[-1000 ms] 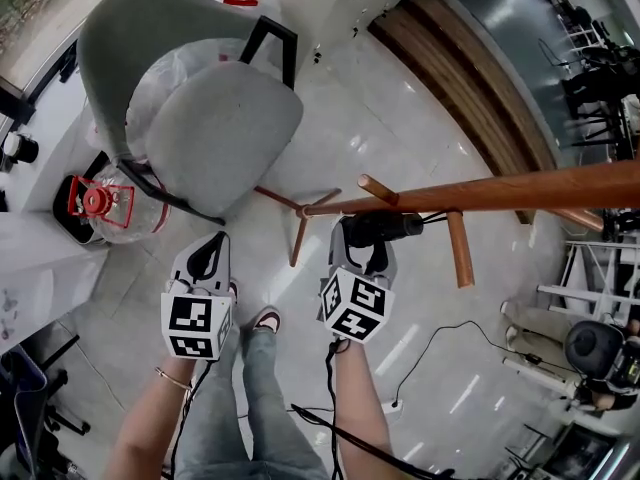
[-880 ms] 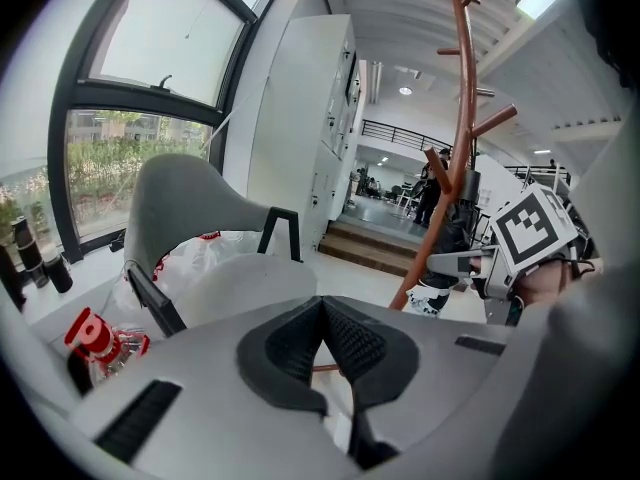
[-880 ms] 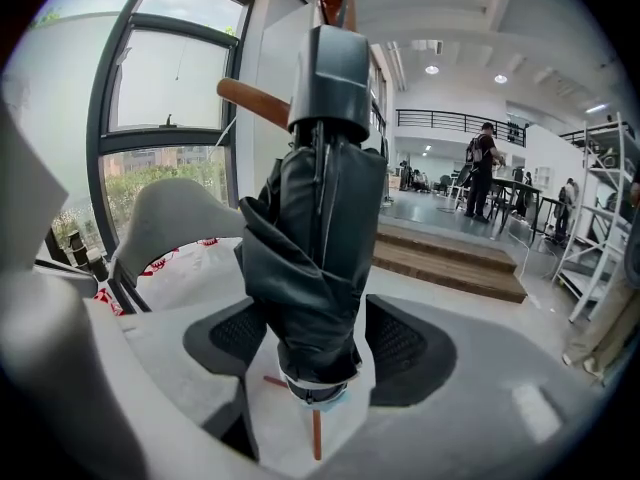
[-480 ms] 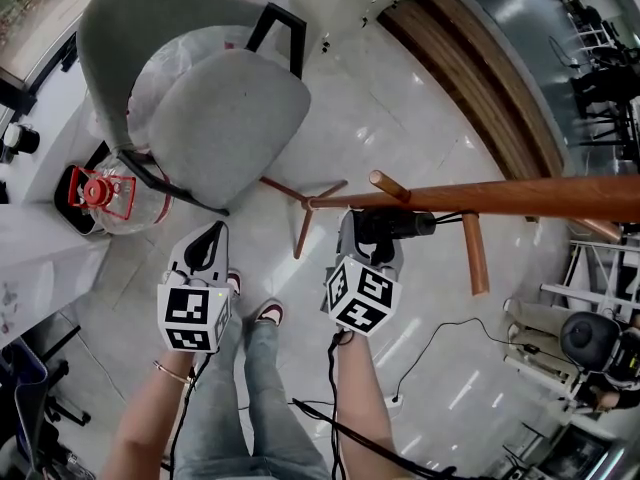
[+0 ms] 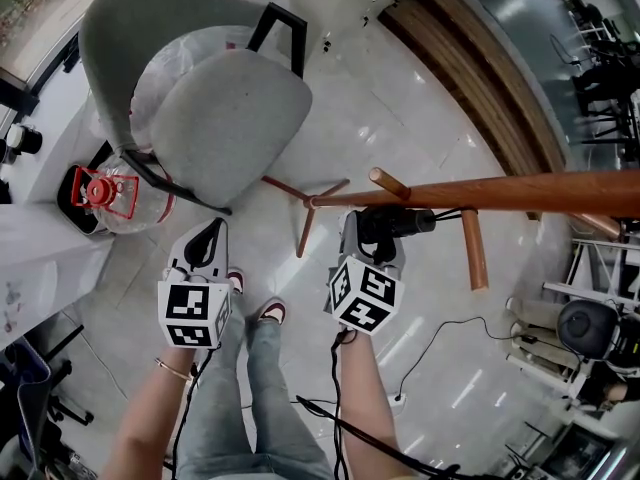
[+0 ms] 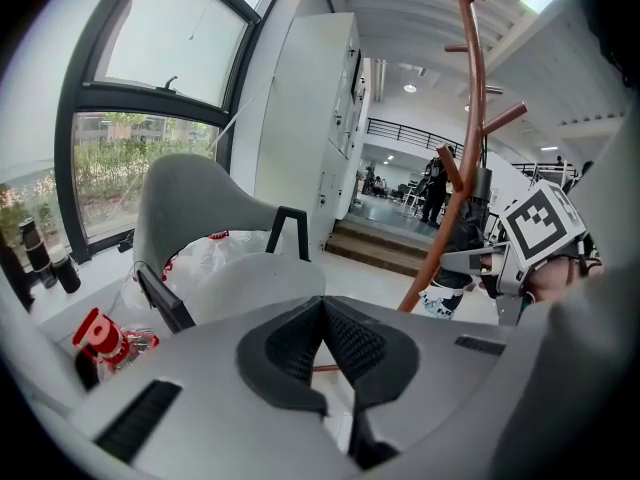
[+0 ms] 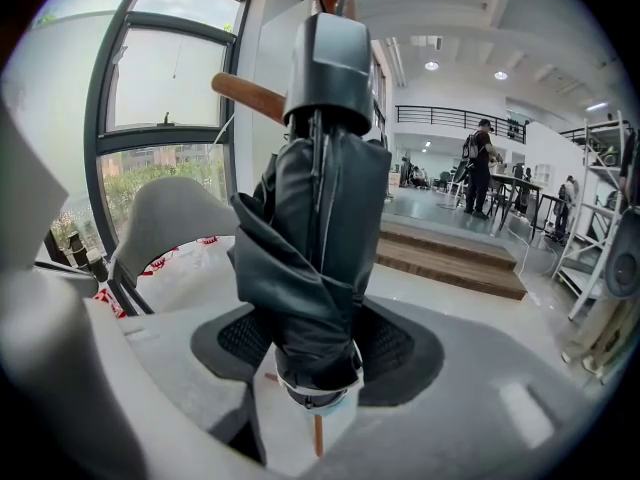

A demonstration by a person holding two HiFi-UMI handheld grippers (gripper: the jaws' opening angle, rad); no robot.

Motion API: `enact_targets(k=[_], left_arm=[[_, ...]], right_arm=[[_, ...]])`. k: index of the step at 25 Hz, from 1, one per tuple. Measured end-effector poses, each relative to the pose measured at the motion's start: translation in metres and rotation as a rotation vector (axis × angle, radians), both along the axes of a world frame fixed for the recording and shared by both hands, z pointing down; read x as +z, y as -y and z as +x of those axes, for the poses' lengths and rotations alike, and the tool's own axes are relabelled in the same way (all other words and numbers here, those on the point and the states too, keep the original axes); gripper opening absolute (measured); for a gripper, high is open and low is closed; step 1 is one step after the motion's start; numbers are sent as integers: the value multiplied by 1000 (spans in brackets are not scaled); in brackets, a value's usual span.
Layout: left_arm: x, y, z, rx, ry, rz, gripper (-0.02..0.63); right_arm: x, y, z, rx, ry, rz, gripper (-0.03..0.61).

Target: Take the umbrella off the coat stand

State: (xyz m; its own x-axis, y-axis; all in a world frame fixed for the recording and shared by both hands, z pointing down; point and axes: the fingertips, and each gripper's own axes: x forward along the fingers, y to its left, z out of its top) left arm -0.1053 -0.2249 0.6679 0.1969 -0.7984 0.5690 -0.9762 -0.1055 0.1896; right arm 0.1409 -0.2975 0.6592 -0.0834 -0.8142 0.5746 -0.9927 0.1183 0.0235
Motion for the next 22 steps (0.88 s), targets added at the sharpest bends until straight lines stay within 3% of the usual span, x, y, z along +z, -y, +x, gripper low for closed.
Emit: enact_targets(k=[22], left_arm=[[-47, -8, 10, 20, 3, 46, -3]], right_arm=[[-40, -42, -7, -46, 5, 5, 232]])
